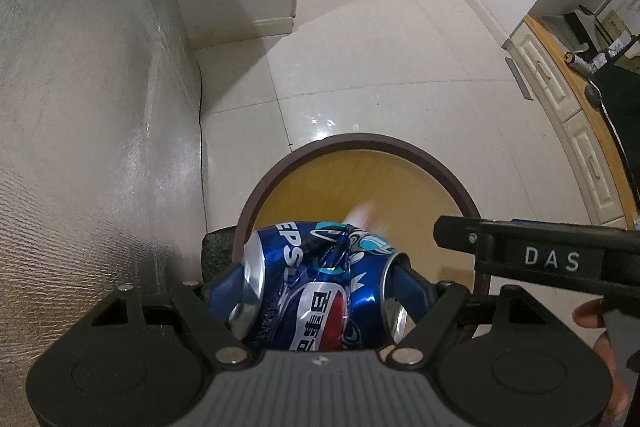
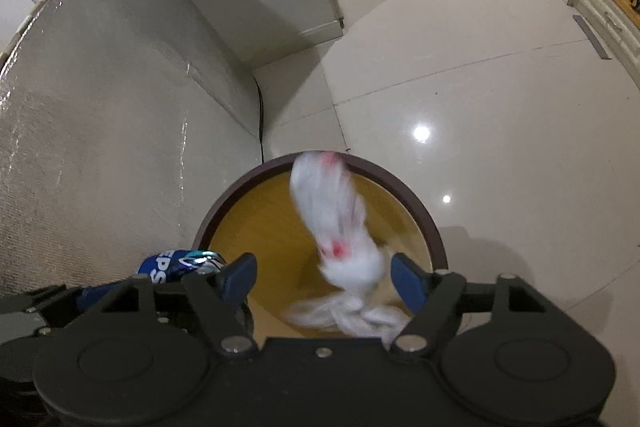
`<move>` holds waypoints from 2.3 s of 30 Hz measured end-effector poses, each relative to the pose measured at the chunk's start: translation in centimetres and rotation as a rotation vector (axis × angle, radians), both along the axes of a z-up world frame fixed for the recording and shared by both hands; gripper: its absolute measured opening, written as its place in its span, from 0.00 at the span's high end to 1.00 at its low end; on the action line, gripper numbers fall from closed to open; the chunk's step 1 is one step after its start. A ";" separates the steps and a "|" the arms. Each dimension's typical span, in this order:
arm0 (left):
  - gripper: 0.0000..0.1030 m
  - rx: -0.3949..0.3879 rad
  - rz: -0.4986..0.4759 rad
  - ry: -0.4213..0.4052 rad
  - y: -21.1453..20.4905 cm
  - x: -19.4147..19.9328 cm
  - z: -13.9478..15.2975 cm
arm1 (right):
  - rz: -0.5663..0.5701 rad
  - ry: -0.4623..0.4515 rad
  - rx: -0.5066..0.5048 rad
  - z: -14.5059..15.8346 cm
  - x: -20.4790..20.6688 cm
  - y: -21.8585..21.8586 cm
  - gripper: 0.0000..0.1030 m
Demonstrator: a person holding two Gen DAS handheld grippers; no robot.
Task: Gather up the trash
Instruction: 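Open the right tool to drop the bag while the left tool drops the can, then withdraw both tools from the wastebasket back toward the table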
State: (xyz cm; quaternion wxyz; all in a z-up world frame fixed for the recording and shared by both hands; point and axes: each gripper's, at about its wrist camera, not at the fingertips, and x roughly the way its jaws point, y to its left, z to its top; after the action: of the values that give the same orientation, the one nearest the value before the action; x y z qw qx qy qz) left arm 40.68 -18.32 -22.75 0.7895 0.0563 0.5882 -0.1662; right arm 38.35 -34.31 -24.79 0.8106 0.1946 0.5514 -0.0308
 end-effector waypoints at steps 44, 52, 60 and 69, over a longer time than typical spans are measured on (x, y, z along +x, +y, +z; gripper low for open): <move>0.00 0.145 0.077 0.030 2.6 -3.1 0.8 | 0.014 0.007 -0.097 2.4 -6.5 -1.1 0.01; 0.00 0.156 0.109 0.005 3.5 -4.9 2.1 | 0.023 -0.004 -0.128 3.4 -8.9 -1.2 0.00; 0.00 0.131 0.116 -0.029 4.5 -7.9 4.1 | 0.004 -0.040 -0.142 4.8 -12.5 -1.9 0.00; 0.00 0.076 0.106 -0.136 6.3 -12.6 9.1 | -0.008 -0.134 -0.158 8.2 -17.0 -1.2 0.00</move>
State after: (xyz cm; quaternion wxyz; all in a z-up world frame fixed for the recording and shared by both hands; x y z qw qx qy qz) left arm 28.10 -12.02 -13.62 0.8325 0.0660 0.5414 -0.0977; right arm 21.37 -35.53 -16.56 0.8584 0.1339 0.4910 -0.0646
